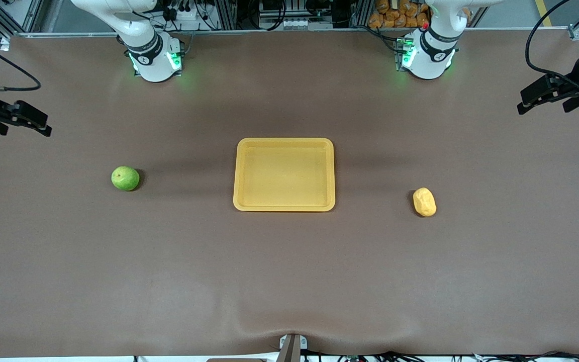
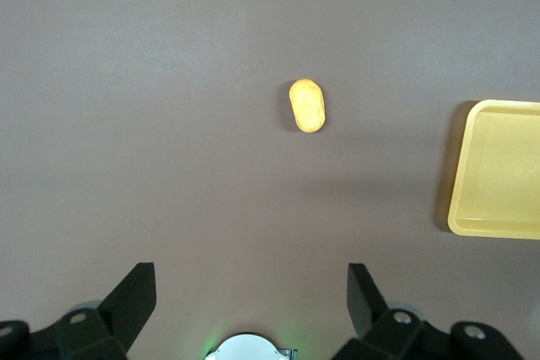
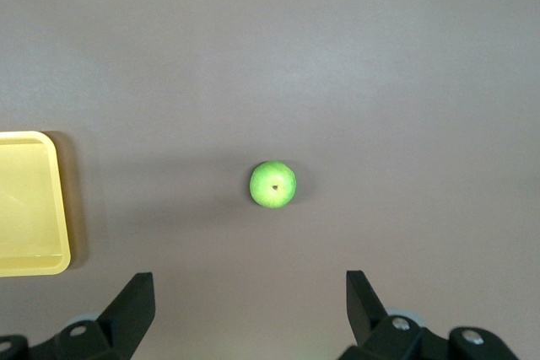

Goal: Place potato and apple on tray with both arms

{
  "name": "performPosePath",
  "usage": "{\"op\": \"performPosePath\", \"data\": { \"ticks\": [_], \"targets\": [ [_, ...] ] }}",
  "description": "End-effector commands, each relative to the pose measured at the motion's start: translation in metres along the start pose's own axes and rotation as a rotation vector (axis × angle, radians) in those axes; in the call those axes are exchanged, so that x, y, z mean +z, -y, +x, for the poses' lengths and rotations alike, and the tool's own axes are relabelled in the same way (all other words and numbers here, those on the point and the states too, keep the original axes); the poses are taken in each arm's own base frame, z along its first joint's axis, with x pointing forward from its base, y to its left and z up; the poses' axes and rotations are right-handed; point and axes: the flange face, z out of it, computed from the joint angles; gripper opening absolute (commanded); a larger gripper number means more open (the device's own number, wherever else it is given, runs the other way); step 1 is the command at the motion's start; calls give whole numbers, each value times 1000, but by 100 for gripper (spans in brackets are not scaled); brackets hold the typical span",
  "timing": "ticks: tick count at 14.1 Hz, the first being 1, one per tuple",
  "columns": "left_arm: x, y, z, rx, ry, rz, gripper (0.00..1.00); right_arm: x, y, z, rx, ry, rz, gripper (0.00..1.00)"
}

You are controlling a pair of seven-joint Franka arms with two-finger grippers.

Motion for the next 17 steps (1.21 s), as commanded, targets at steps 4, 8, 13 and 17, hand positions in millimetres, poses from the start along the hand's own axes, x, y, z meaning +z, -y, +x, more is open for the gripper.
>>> {"op": "performPosePath", "data": {
  "ticks": [4, 8, 13, 17],
  "targets": [
    [-3, 3, 5, -14, 1, 21, 100, -12, -2, -4, 52, 3, -3, 100],
    [1, -1, 7, 1, 9, 32, 100, -7, -3, -8, 61, 44, 2, 100],
    [6, -4, 1, -3, 48, 37, 100, 17, -16, -8, 77, 93, 7, 100],
    [11, -11, 0, 13, 60, 41, 100, 39, -18, -8, 80, 127, 7, 100]
  ]
}}
